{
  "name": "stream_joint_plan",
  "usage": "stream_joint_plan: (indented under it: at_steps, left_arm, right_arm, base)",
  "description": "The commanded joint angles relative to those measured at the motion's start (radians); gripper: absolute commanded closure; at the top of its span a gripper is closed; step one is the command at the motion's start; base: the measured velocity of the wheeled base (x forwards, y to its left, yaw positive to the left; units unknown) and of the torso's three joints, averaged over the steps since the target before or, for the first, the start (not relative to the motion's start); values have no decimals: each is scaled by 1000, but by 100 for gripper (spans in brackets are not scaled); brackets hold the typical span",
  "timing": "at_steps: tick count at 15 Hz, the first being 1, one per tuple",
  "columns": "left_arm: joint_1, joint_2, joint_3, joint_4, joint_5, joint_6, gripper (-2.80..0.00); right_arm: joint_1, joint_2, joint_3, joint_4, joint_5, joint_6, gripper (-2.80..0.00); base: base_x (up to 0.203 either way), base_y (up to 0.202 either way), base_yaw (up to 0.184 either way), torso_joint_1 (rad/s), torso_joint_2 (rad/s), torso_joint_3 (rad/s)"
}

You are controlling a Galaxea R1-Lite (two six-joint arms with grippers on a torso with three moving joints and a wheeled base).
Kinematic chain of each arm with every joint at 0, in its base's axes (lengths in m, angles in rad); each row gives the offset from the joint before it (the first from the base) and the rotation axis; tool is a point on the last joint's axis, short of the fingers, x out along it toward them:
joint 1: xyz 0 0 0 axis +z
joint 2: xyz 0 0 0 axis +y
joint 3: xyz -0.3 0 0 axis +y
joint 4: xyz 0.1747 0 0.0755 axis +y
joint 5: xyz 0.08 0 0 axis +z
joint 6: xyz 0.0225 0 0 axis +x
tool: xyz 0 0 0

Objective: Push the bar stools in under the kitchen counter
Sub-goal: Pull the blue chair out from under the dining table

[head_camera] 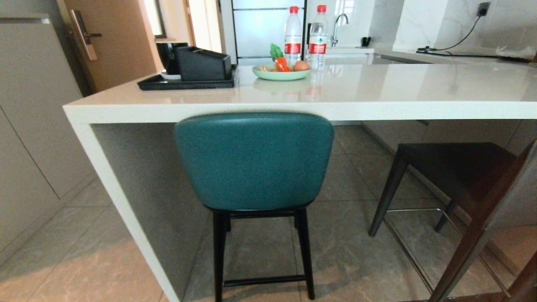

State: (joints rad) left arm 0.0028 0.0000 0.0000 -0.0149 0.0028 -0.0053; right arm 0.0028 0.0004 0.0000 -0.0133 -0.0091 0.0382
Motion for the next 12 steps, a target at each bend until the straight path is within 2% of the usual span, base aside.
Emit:
stream_joint_plan:
  at_steps: [1,5,12]
  left_arm:
    - [0,2,3,0,0,-1,0]
    - [-1,2,3,0,0,-1,0]
    - [-1,2,3,0,0,-1,0]
  right_arm:
    - [0,1,5,-1,0,0,0]
    - [0,1,5,-1,0,0,0]
    - [0,1,5,-1,0,0,0]
  base:
    - [0,197,-1,-1,7,10]
    - [0,162,-1,2,3,2]
    - [0,0,0,0,0,0]
